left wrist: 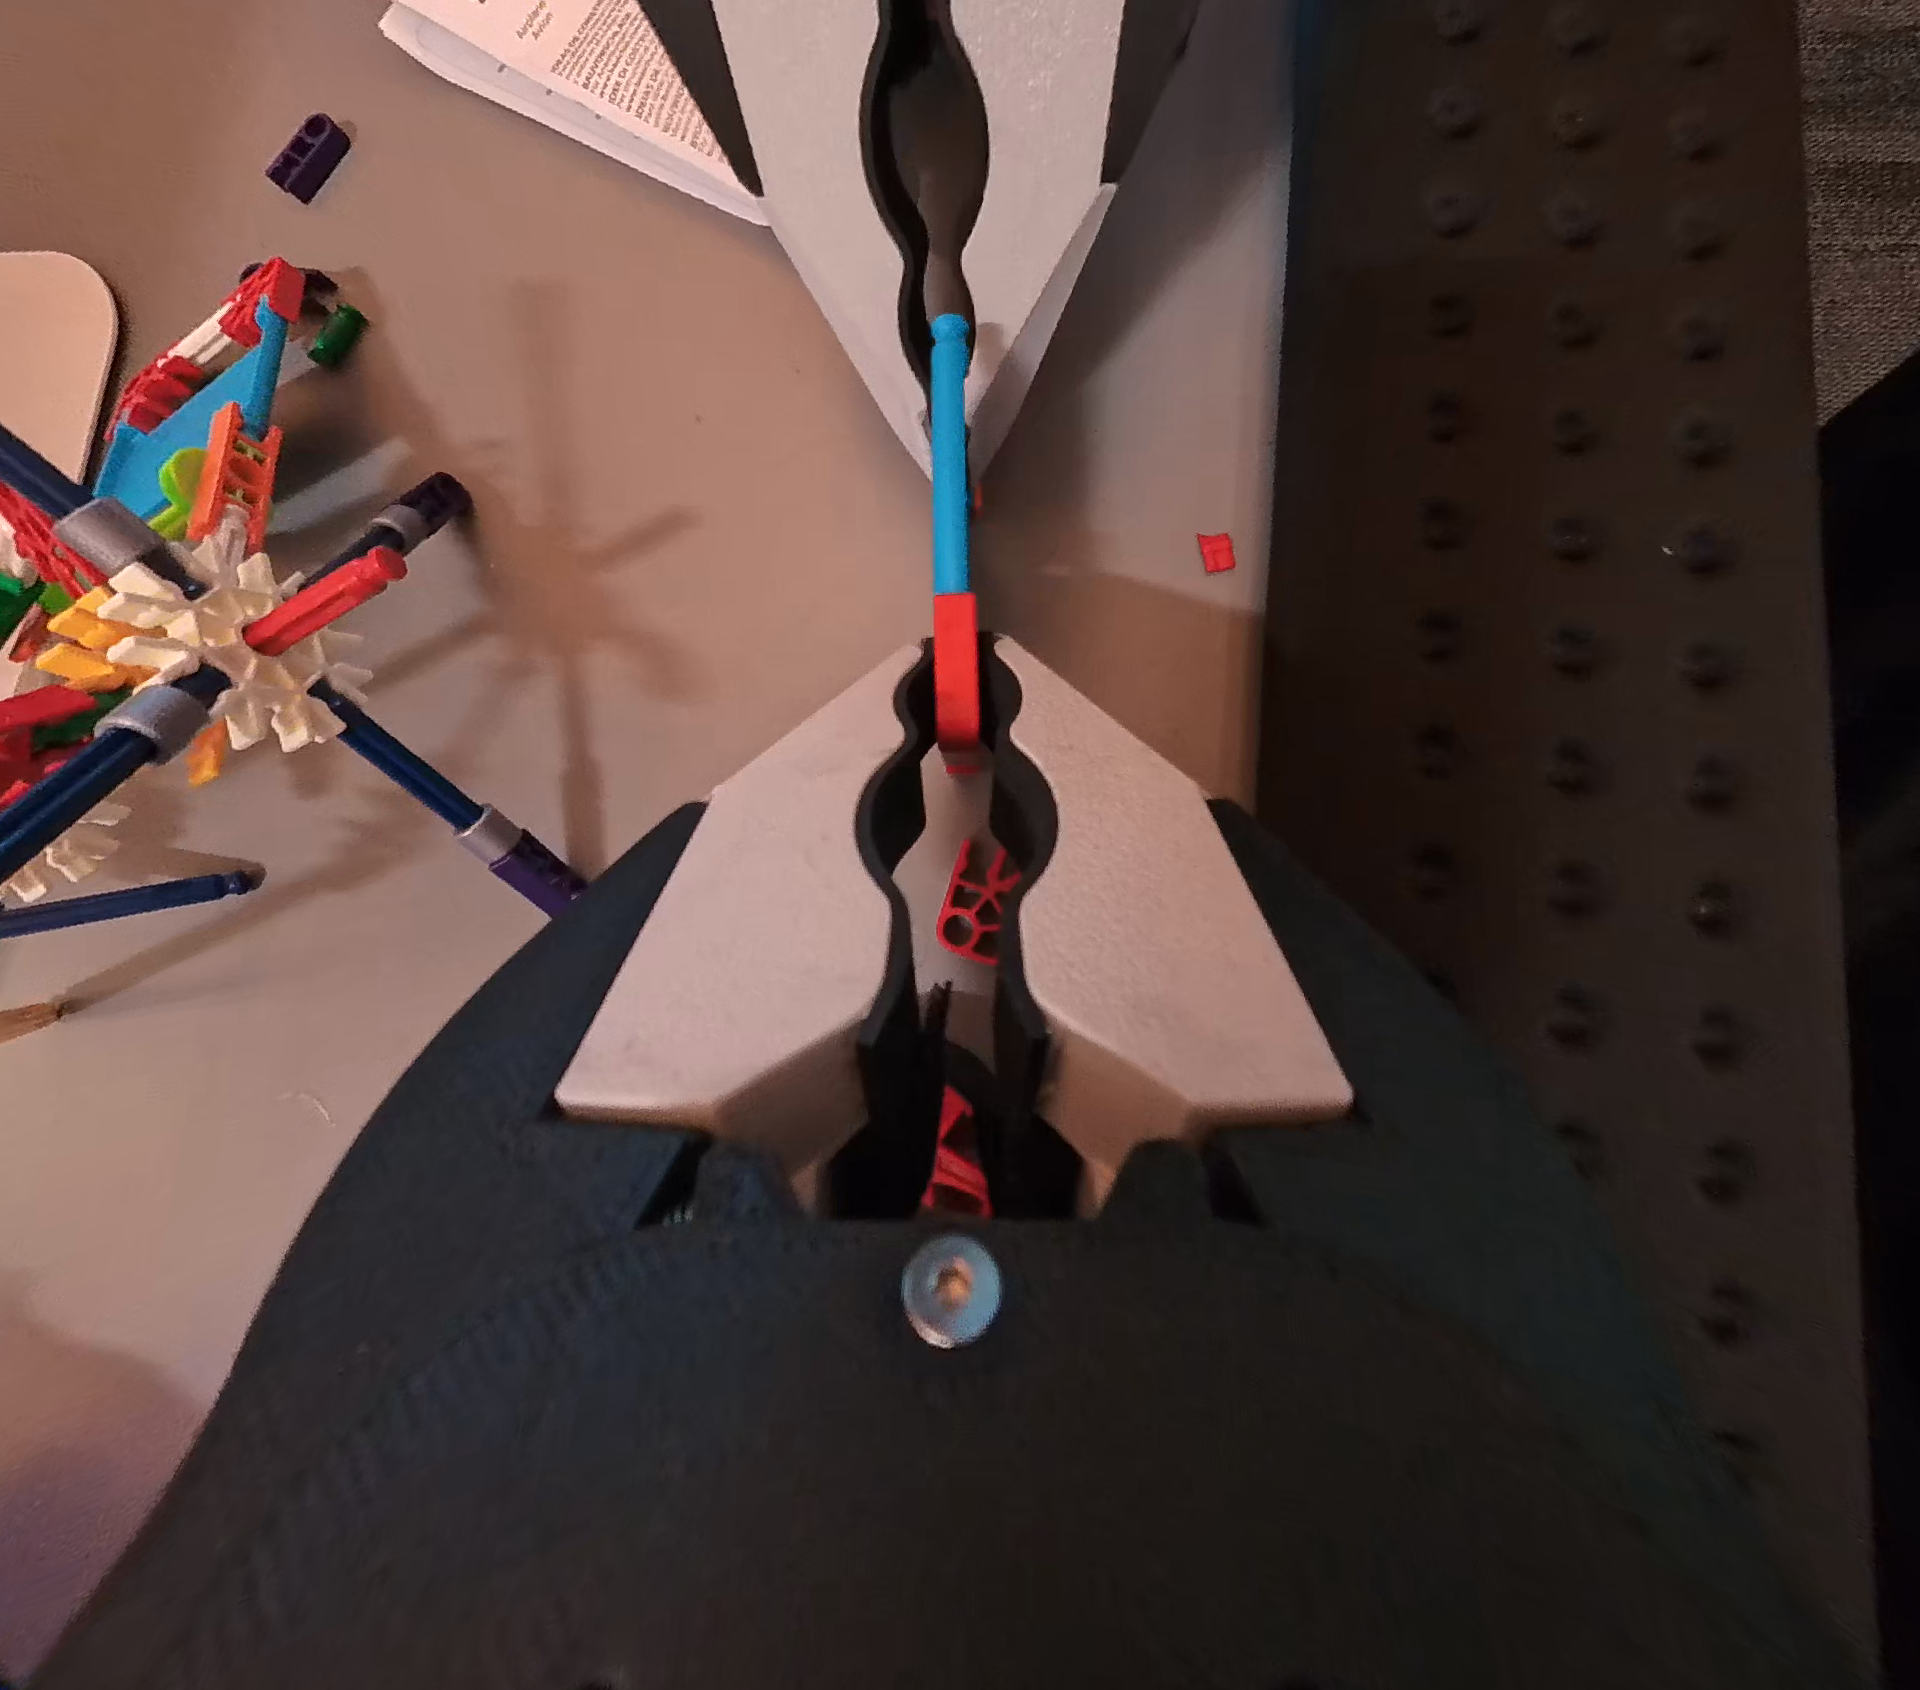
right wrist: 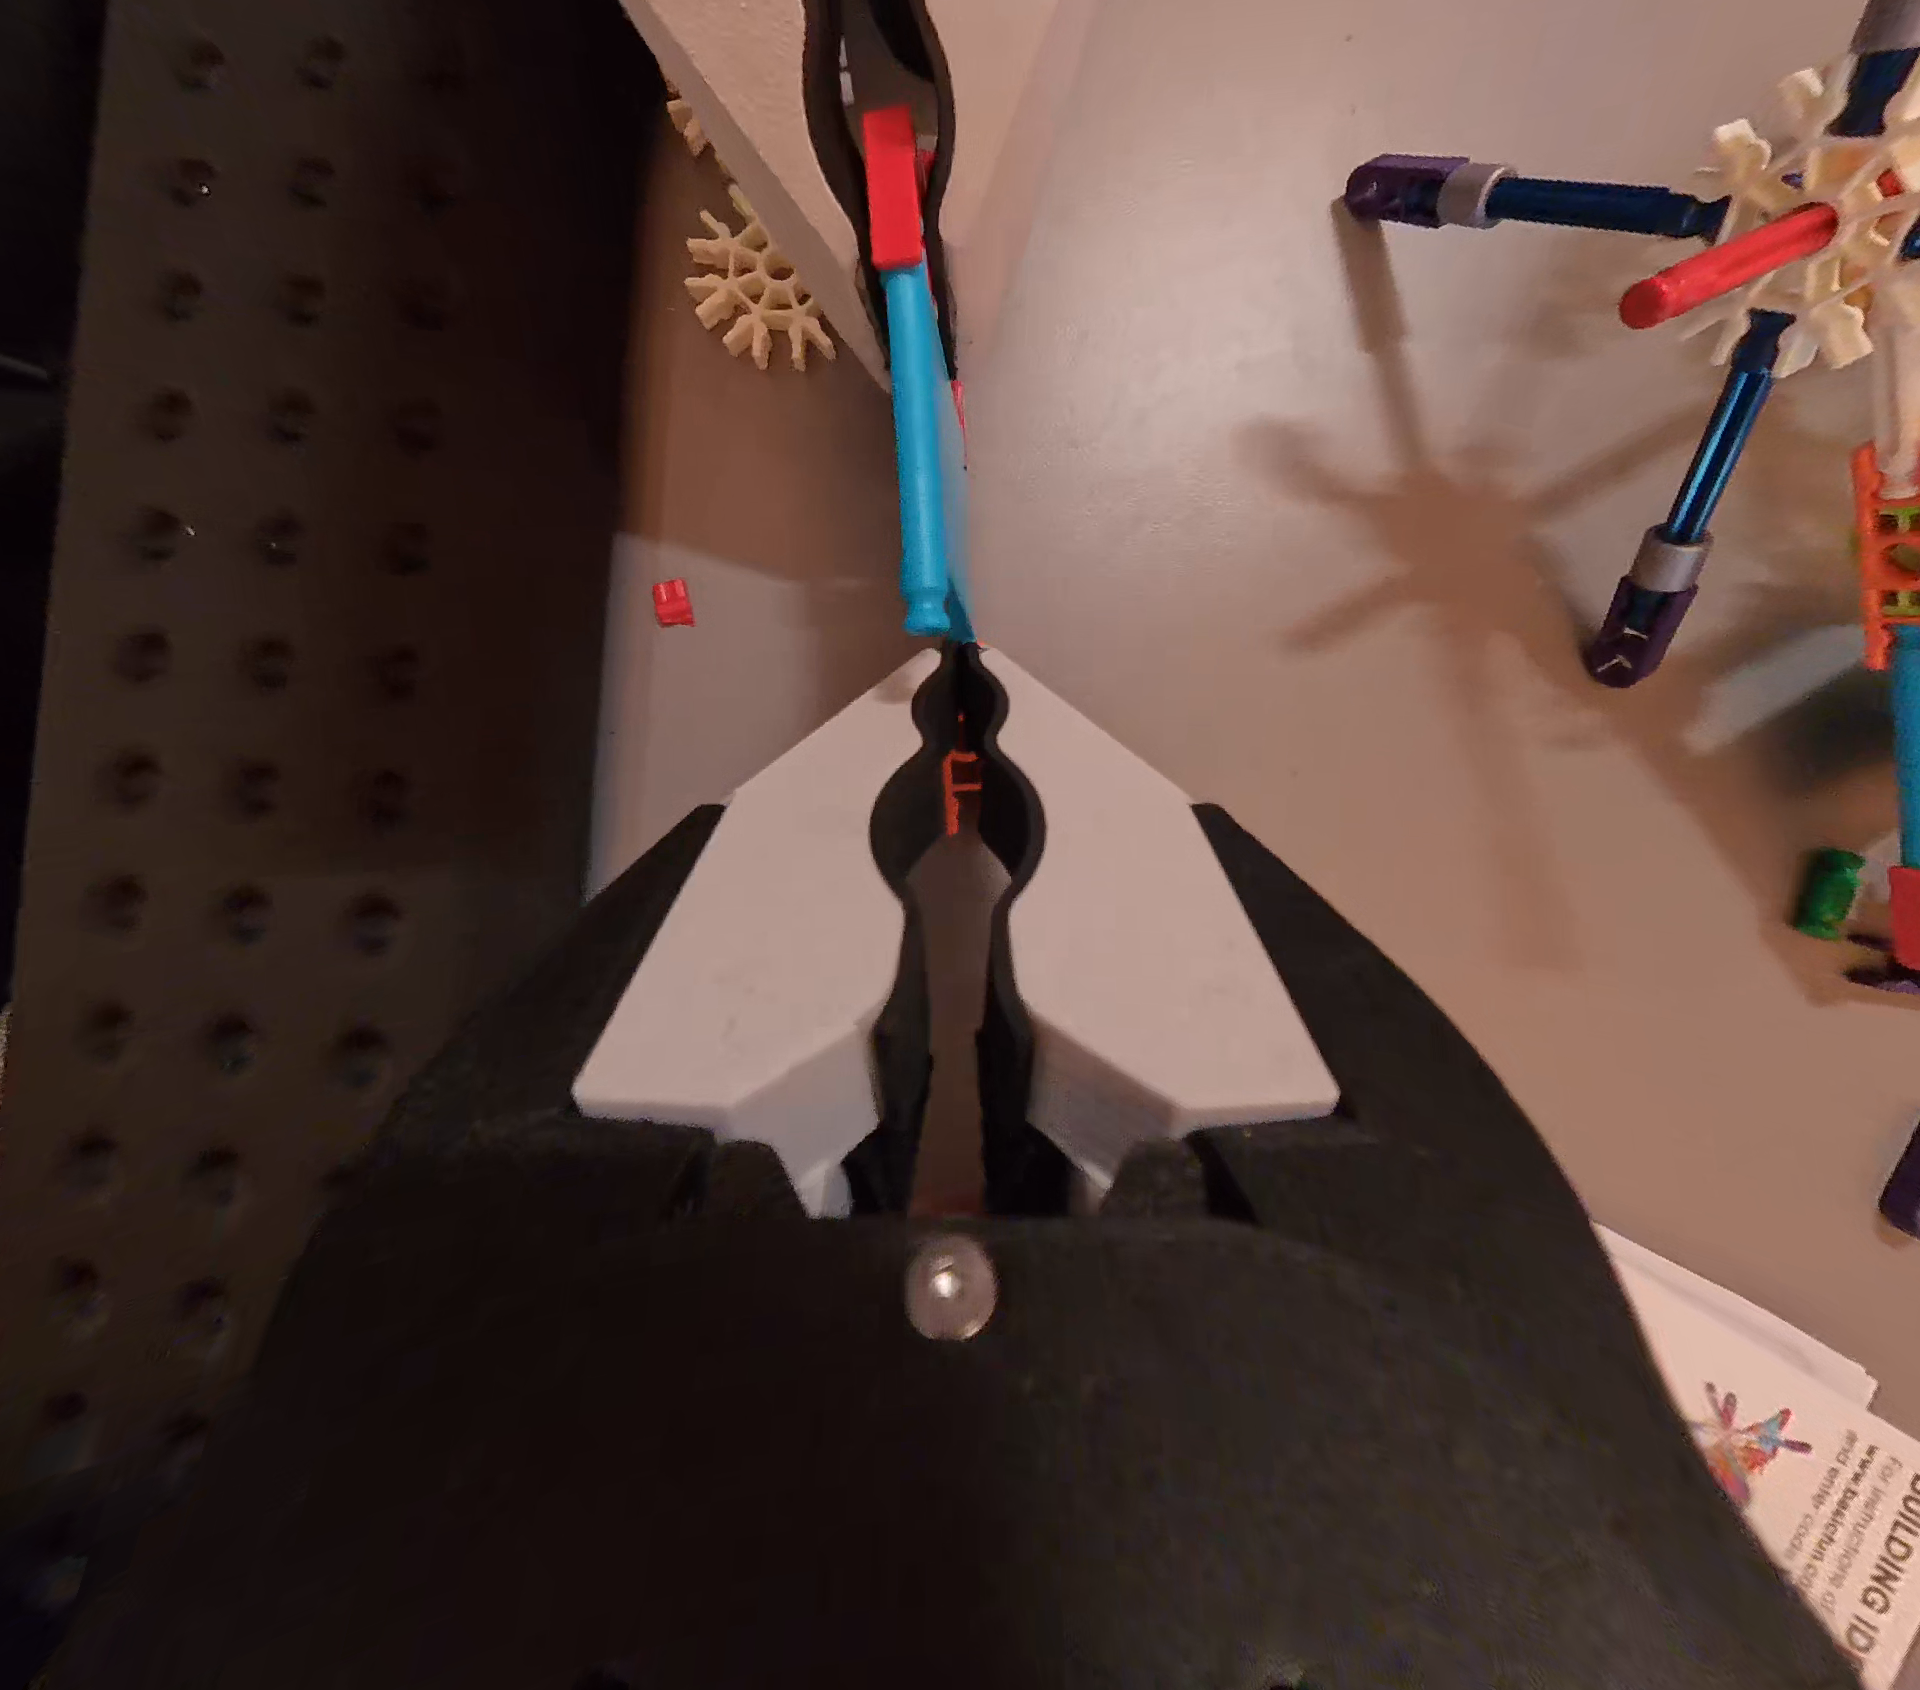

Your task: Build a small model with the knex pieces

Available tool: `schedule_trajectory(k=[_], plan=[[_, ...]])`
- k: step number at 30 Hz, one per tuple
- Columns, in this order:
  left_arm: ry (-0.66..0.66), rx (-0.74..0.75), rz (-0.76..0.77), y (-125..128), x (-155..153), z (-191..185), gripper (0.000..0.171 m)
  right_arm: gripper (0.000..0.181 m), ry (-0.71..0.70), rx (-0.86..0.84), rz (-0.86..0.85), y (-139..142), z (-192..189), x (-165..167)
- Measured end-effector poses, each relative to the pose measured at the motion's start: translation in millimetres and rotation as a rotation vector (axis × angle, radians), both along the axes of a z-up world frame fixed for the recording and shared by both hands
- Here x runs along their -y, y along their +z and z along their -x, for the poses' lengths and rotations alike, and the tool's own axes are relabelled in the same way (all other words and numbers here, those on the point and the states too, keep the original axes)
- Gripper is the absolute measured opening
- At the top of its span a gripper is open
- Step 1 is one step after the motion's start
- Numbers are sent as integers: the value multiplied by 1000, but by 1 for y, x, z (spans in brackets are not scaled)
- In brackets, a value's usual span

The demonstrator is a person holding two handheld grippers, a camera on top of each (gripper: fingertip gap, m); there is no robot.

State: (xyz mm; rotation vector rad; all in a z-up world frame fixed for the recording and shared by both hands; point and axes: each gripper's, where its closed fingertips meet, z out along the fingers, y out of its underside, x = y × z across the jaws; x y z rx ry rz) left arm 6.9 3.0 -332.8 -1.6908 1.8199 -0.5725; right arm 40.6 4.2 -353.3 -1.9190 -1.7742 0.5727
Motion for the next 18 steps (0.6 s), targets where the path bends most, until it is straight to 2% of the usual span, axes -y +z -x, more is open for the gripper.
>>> schedule_trajectory(k=[9, 15, 18], plan=[[-3, -10, 2, 0, -1, -2, 4, 0, -34, 46, 58, -3, 0, -1], [-2, -14, -13, 0, -1, -2, 4, 0, -33, -16, 108, -2, 1, -1], [-1, 8, 7, 0, -2, -3, 4, 0, -49, -24, 54, 14, -15, -4]])
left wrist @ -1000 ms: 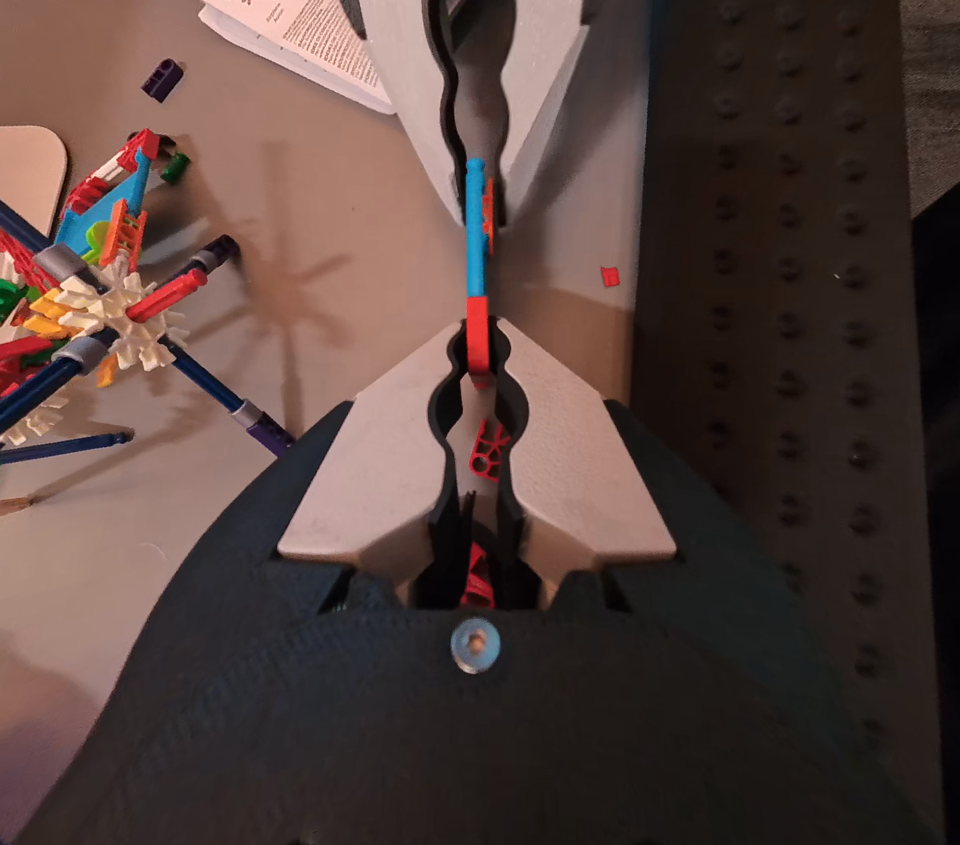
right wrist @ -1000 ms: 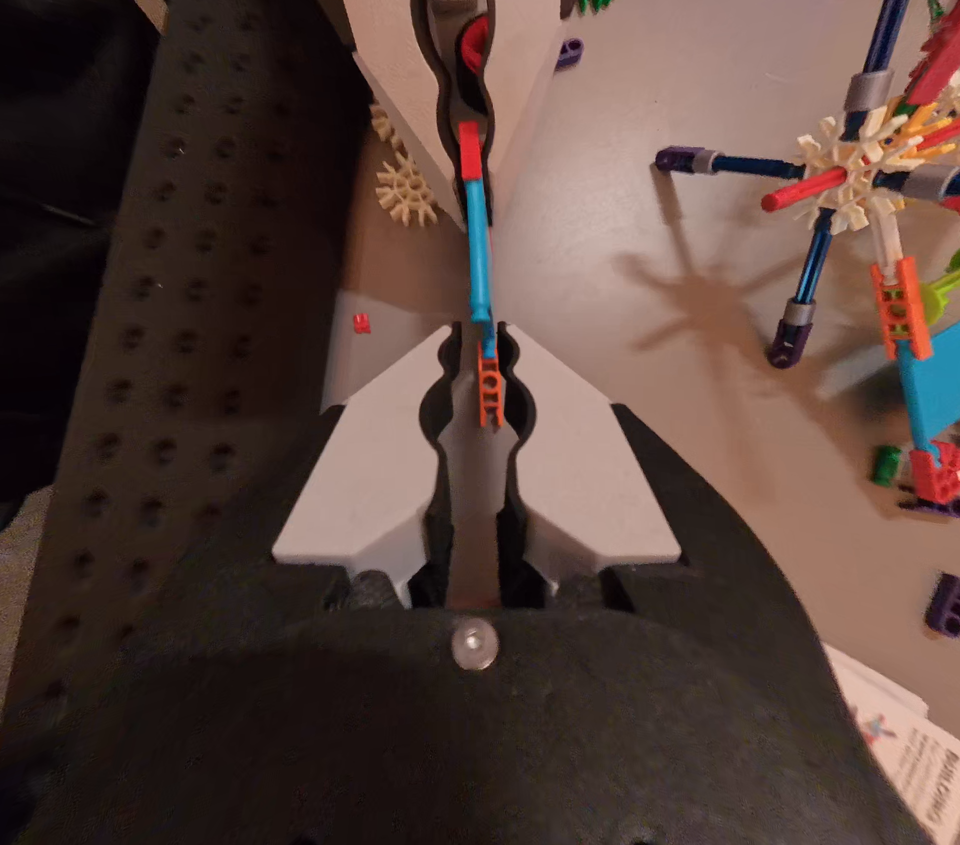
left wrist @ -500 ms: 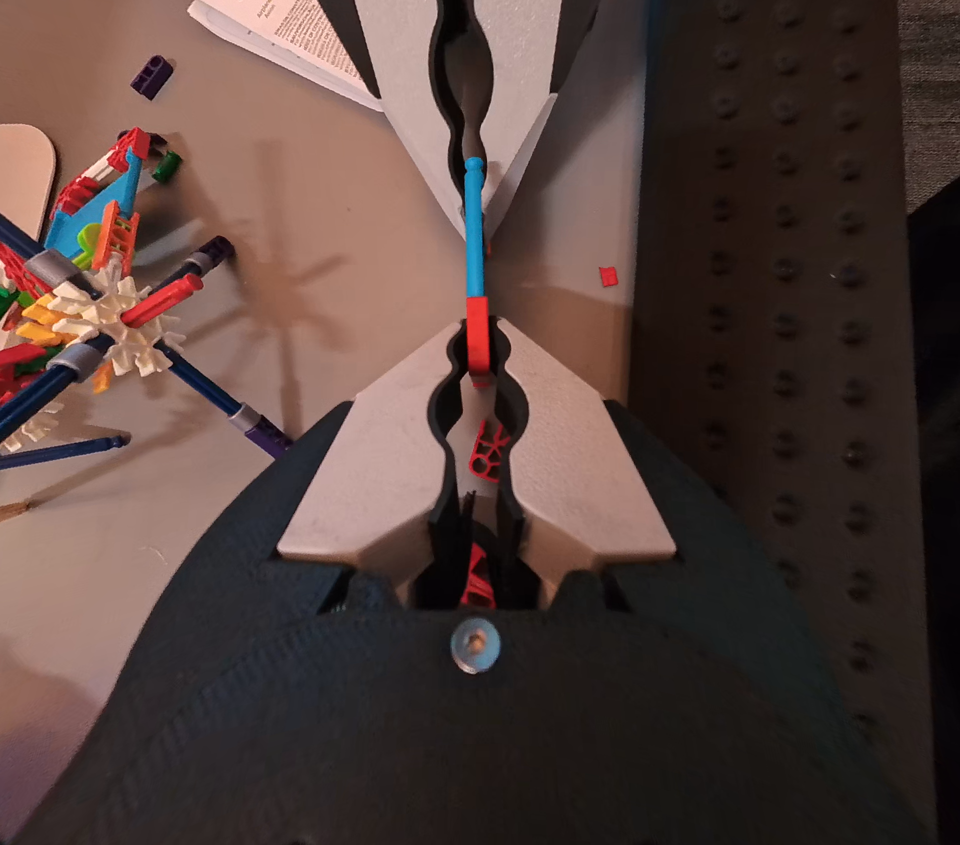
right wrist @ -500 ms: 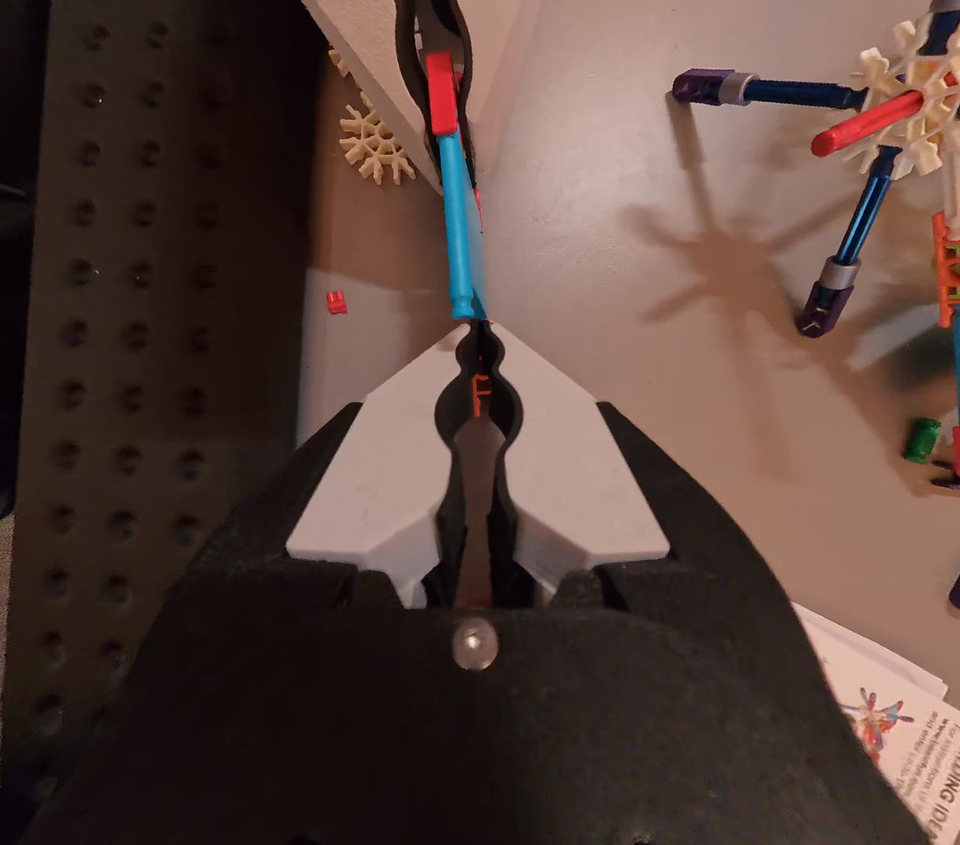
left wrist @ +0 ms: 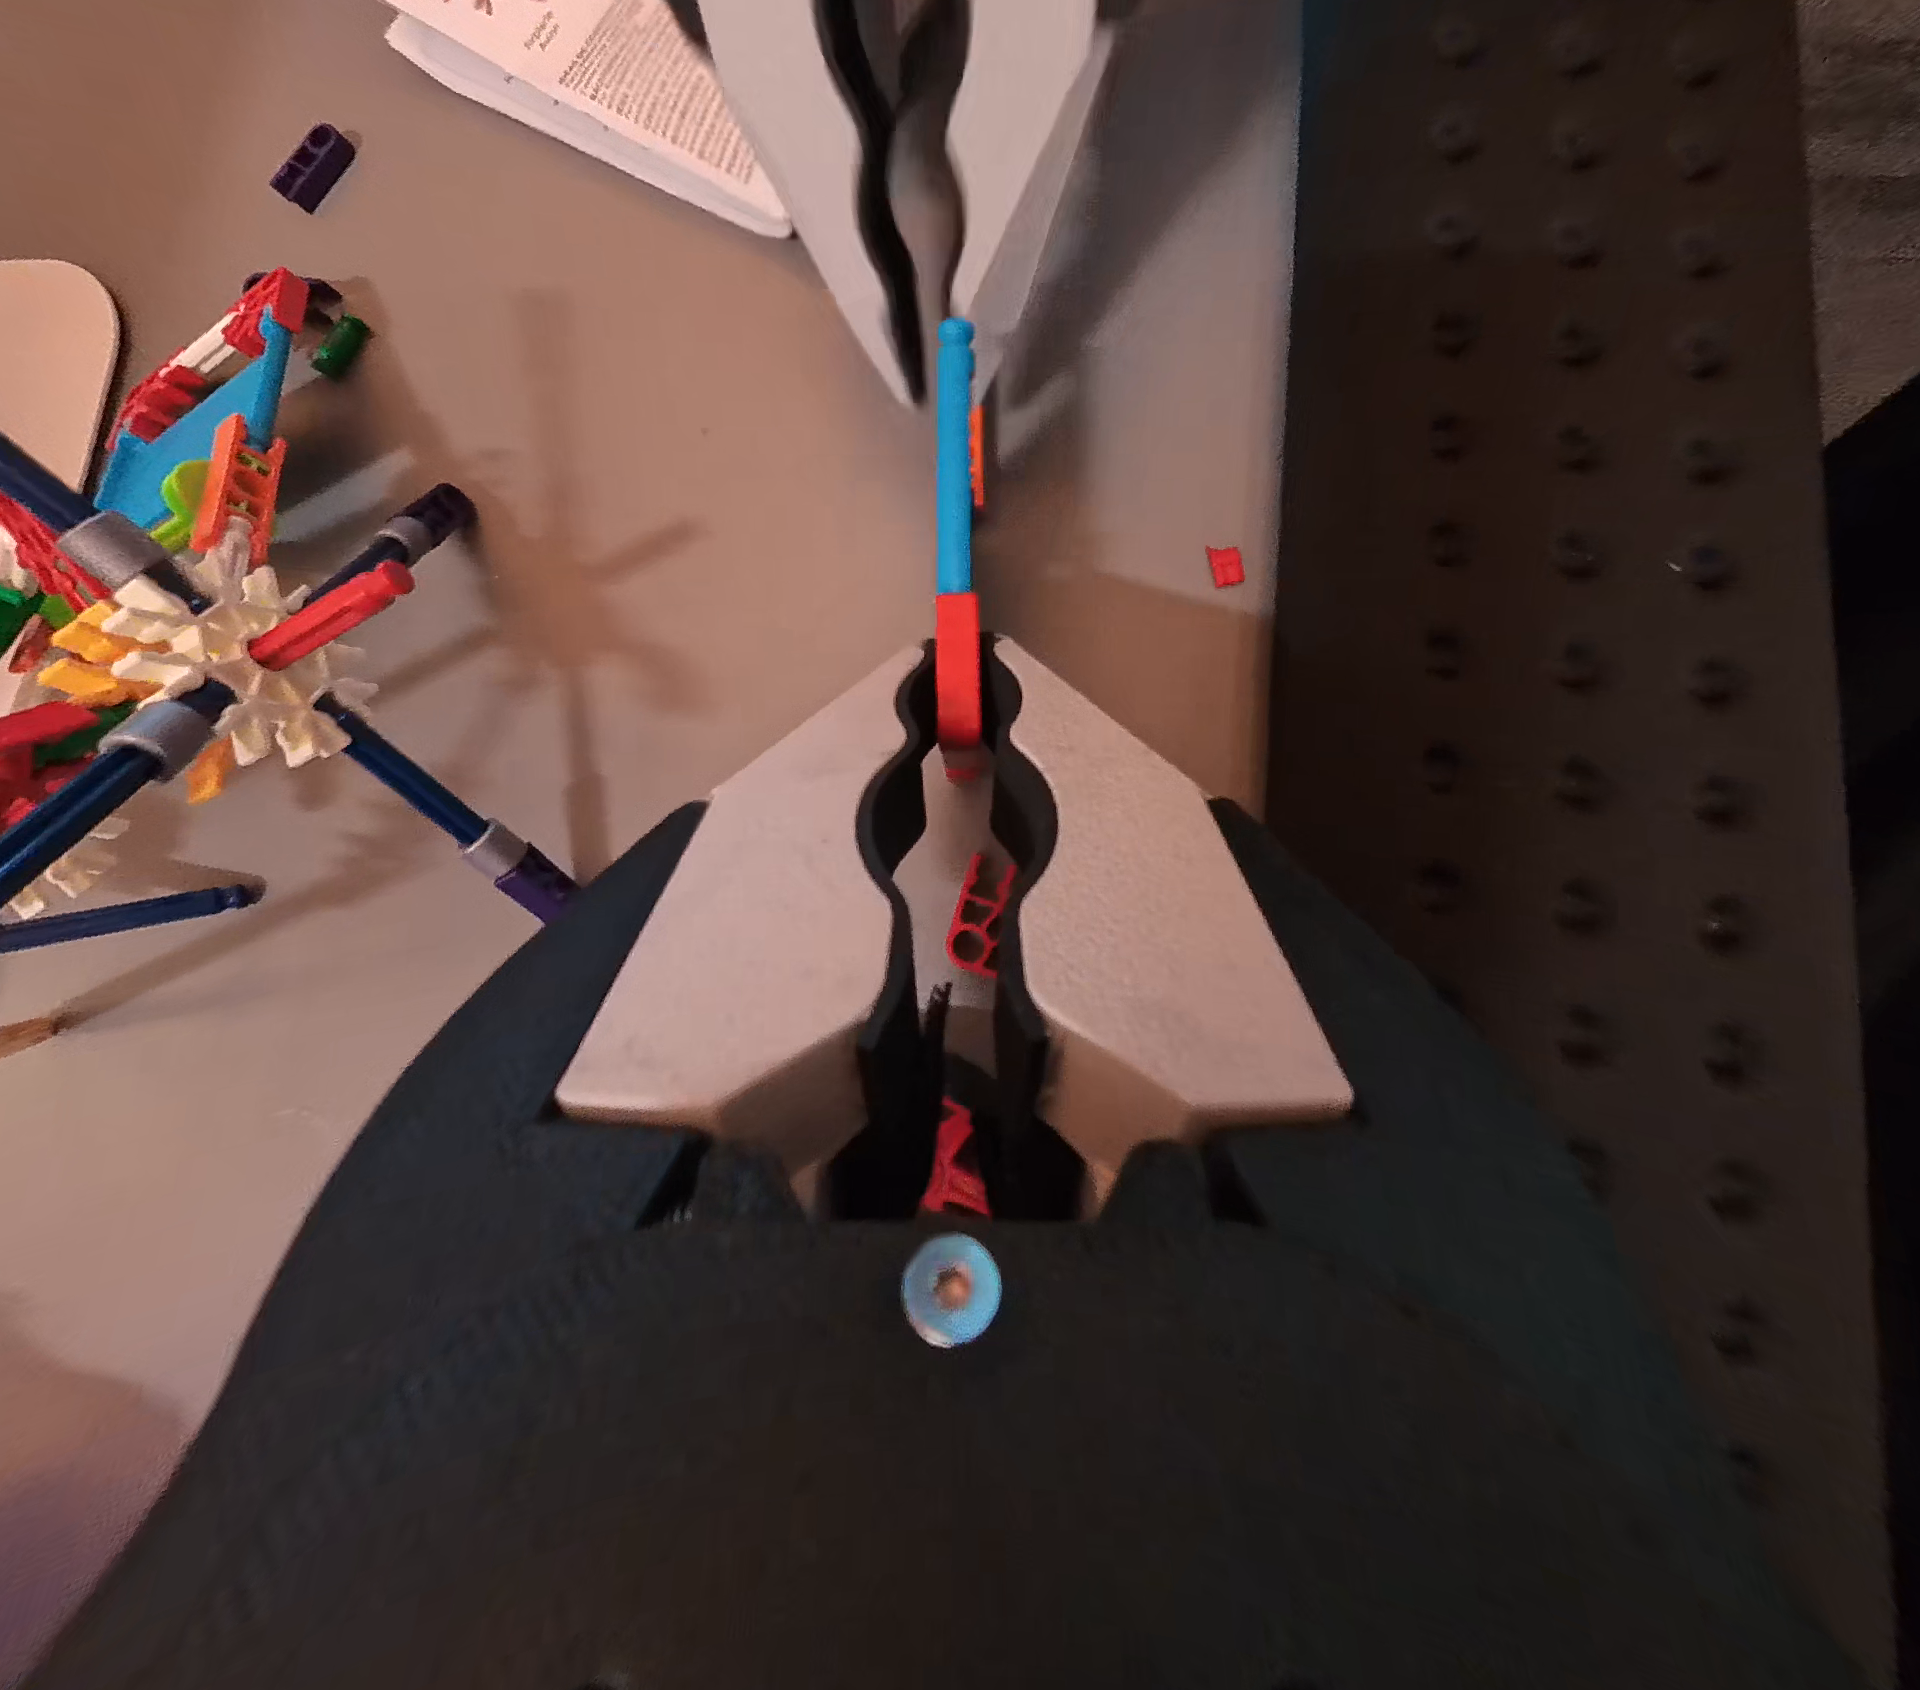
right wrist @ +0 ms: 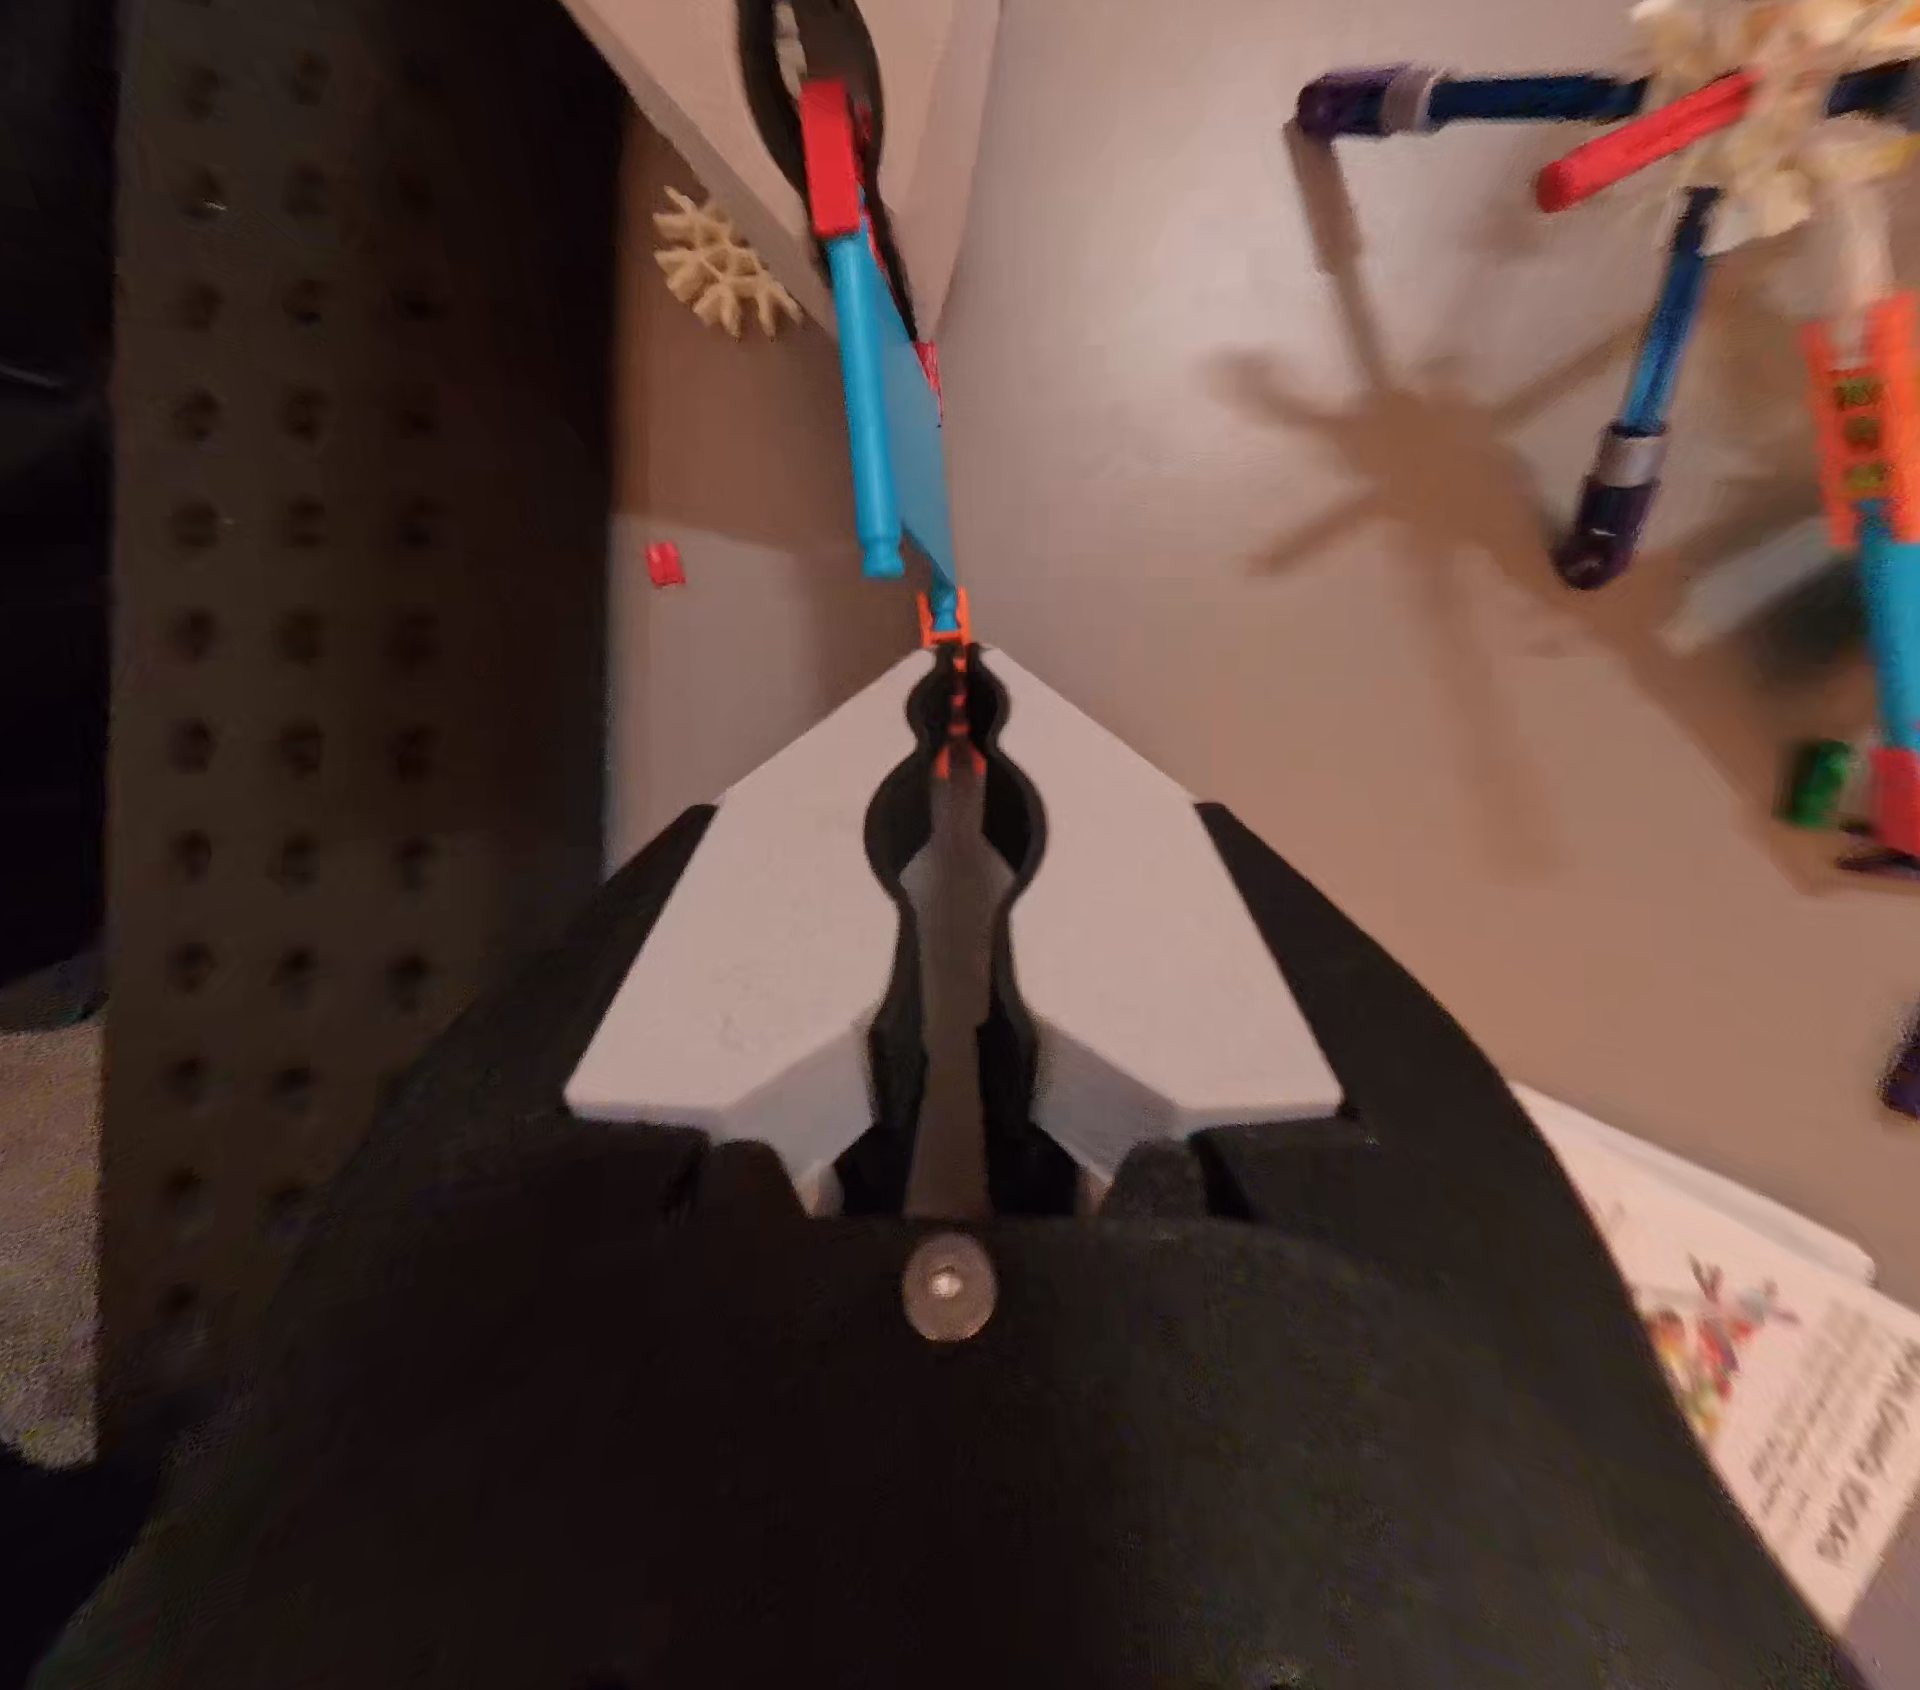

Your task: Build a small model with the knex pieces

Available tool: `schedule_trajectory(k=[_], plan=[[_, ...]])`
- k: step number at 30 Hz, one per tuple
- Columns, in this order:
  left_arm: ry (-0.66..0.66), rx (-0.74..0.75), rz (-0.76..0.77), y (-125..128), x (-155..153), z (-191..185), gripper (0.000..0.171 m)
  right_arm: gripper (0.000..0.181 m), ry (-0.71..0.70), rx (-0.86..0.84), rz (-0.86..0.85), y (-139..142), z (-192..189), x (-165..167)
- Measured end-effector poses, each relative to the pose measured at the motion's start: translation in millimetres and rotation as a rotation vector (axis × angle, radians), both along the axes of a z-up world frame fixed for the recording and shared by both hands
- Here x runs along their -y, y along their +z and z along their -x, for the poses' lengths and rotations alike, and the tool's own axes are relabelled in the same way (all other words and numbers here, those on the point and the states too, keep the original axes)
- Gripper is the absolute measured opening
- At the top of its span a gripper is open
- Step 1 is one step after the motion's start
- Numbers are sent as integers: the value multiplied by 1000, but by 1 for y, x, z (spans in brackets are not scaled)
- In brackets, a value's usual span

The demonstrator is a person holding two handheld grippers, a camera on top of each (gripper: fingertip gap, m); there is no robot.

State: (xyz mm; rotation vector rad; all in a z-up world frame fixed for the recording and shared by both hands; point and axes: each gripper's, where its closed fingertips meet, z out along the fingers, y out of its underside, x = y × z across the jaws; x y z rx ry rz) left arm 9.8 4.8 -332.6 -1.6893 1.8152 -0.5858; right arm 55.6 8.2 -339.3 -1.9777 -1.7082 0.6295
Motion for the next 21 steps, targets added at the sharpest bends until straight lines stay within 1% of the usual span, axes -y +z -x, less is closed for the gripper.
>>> schedule_trajectory(k=[1, 3, 6, 7, 8, 9, 11, 15, 17, 21], plan=[[0, 3, -2, 0, -1, 1, 4, 10, -14, -61, -4, 14, -5, -1], [11, 7, -1, 0, -4, 0, 4, 15, -95, -132, -65, 36, -24, -16], [17, 15, -8, 0, -8, 0, 4, 7, -329, -301, -203, 77, -52, -58], [28, 16, -15, -1, -11, 0, 5, 9, -415, -340, -258, 88, -64, -73], [30, 18, -12, -1, -11, 0, 8, 8, -500, -373, -311, 97, -76, -86], [28, 24, -4, -1, -11, 1, 11, 4, -554, -405, -329, 104, -84, -94], [36, 32, 4, 0, -11, 1, 16, 1, -598, -441, -359, 109, -93, -101], [42, 46, -3, 3, -12, 1, 18, 0, -648, -367, -428, 102, -99, -112], [40, 53, 2, 3, -11, 1, 18, 0, -663, -366, -453, 104, -98, -115], [45, 58, 2, 2, -13, 2, 20, 0, -727, -355, -538, 112, -109, -123]])
